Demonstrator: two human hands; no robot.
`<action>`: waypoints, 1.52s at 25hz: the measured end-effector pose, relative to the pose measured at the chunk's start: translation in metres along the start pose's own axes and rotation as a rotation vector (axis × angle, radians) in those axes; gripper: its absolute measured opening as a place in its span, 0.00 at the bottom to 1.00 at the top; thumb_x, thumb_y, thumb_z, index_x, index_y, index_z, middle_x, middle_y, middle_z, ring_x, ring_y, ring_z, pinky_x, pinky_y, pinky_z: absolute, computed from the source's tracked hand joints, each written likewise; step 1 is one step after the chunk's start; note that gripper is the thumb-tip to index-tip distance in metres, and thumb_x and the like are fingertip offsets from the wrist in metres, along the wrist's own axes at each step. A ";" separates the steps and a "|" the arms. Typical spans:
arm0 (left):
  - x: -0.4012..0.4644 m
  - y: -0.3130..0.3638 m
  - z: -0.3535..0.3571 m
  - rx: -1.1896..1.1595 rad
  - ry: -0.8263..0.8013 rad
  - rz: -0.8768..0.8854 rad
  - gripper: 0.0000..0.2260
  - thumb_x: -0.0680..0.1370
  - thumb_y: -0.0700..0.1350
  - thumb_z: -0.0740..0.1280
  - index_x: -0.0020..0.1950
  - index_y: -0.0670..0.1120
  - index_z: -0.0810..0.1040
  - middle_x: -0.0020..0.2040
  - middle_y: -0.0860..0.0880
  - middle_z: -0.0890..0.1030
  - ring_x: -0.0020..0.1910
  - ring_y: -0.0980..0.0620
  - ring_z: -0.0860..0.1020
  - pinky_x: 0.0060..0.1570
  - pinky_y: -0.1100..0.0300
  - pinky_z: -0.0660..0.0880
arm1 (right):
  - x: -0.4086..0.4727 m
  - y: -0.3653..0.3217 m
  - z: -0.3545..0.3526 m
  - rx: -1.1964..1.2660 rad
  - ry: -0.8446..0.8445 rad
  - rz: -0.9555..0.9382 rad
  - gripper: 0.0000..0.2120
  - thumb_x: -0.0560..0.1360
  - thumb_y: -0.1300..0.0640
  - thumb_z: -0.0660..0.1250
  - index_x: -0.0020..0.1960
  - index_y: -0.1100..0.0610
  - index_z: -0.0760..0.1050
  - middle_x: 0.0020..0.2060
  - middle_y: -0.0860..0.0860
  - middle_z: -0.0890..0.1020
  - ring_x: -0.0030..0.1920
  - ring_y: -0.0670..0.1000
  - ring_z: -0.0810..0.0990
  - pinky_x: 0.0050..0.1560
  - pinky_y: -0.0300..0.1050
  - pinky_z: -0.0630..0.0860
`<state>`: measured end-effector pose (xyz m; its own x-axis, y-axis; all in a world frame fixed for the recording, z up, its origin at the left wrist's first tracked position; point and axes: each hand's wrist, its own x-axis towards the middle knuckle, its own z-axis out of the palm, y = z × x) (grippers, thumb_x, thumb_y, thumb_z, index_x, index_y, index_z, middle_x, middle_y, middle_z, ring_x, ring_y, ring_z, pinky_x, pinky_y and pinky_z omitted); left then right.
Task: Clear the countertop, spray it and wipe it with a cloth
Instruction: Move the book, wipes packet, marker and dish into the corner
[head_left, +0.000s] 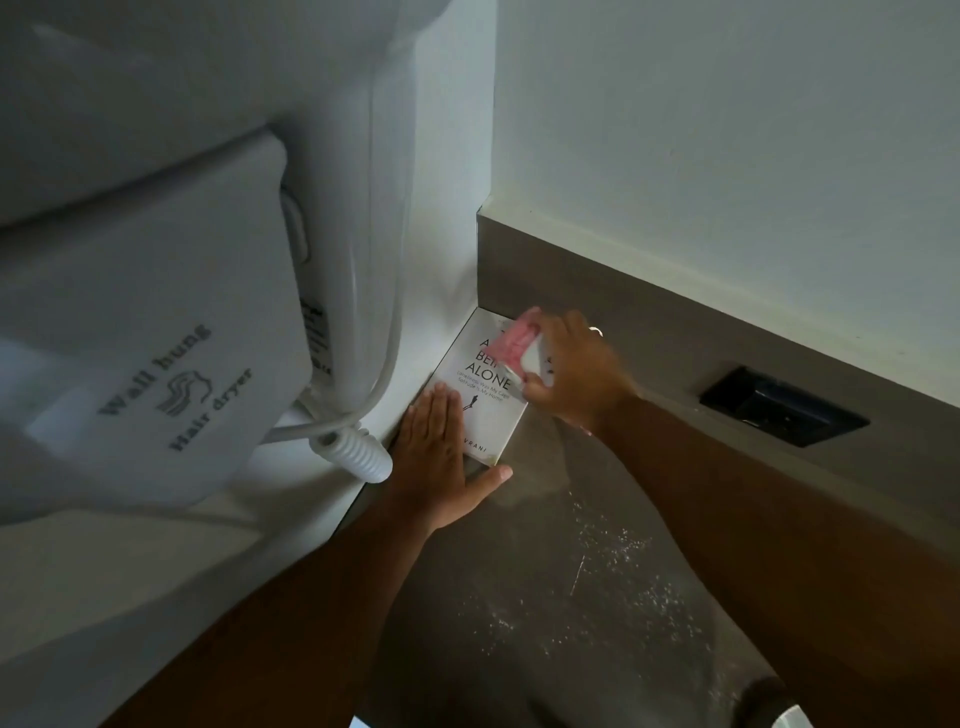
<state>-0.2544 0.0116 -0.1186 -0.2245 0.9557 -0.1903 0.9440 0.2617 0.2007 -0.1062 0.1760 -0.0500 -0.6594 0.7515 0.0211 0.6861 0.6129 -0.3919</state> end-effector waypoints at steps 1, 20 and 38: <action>0.001 -0.001 0.001 0.007 0.002 0.001 0.51 0.72 0.75 0.52 0.80 0.41 0.38 0.80 0.40 0.39 0.80 0.44 0.40 0.78 0.48 0.41 | 0.020 -0.006 0.002 -0.018 -0.018 -0.043 0.32 0.65 0.49 0.72 0.66 0.52 0.66 0.56 0.57 0.74 0.51 0.60 0.78 0.49 0.53 0.78; 0.006 -0.007 0.012 0.023 0.027 0.020 0.52 0.69 0.77 0.47 0.80 0.44 0.36 0.80 0.42 0.37 0.80 0.45 0.39 0.77 0.50 0.39 | 0.066 0.005 0.076 -0.314 -0.241 -0.224 0.31 0.83 0.47 0.52 0.78 0.62 0.48 0.78 0.59 0.52 0.77 0.59 0.55 0.76 0.51 0.51; -0.166 0.096 0.021 -0.027 0.023 0.681 0.28 0.78 0.57 0.64 0.74 0.45 0.69 0.72 0.42 0.72 0.72 0.41 0.70 0.69 0.43 0.66 | -0.356 0.010 -0.031 0.012 -0.174 0.578 0.35 0.77 0.47 0.66 0.77 0.50 0.51 0.78 0.56 0.56 0.77 0.58 0.56 0.73 0.59 0.60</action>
<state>-0.1209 -0.1250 -0.0883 0.4121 0.9111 0.0070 0.8704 -0.3960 0.2925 0.1448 -0.0784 -0.0328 -0.2216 0.9106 -0.3489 0.9456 0.1132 -0.3051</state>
